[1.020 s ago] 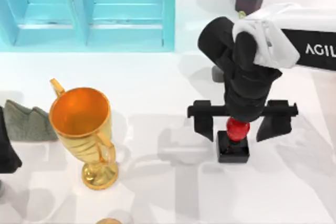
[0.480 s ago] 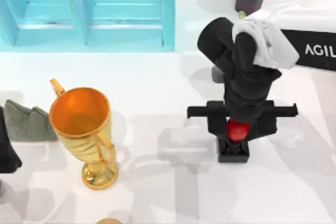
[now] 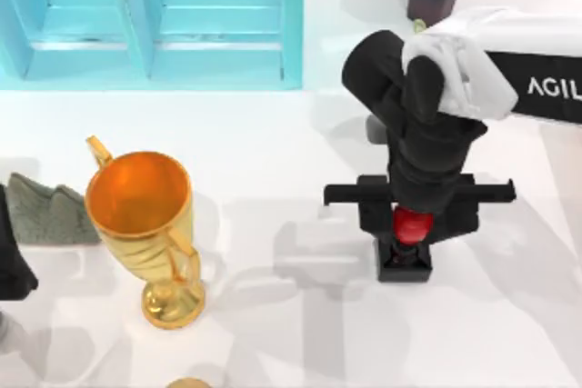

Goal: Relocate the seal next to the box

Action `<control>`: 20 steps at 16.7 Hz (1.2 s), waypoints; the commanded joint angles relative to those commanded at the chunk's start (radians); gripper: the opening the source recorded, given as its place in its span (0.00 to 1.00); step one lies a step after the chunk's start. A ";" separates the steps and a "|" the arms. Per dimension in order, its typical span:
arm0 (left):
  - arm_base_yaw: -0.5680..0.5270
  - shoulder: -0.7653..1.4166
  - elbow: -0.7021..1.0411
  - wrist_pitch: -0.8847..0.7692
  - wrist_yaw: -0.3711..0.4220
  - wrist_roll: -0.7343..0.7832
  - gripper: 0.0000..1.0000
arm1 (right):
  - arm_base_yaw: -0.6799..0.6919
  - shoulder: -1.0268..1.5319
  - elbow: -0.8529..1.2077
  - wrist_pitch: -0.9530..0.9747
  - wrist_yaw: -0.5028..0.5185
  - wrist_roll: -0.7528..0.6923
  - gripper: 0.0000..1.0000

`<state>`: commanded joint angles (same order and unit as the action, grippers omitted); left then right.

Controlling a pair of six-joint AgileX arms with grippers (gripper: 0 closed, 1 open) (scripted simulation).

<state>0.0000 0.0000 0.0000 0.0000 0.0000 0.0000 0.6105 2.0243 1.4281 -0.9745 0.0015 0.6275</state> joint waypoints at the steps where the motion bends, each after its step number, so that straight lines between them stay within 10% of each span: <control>1: 0.000 0.000 0.000 0.000 0.000 0.000 1.00 | -0.002 -0.001 0.000 0.000 0.000 0.001 0.00; 20: 0.000 0.000 0.000 0.000 0.000 0.000 1.00 | -0.020 0.035 0.354 -0.309 0.011 -0.060 0.00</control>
<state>0.0000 0.0000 0.0000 0.0000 0.0000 0.0000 0.5905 2.0595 1.7822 -1.2832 0.0121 0.5671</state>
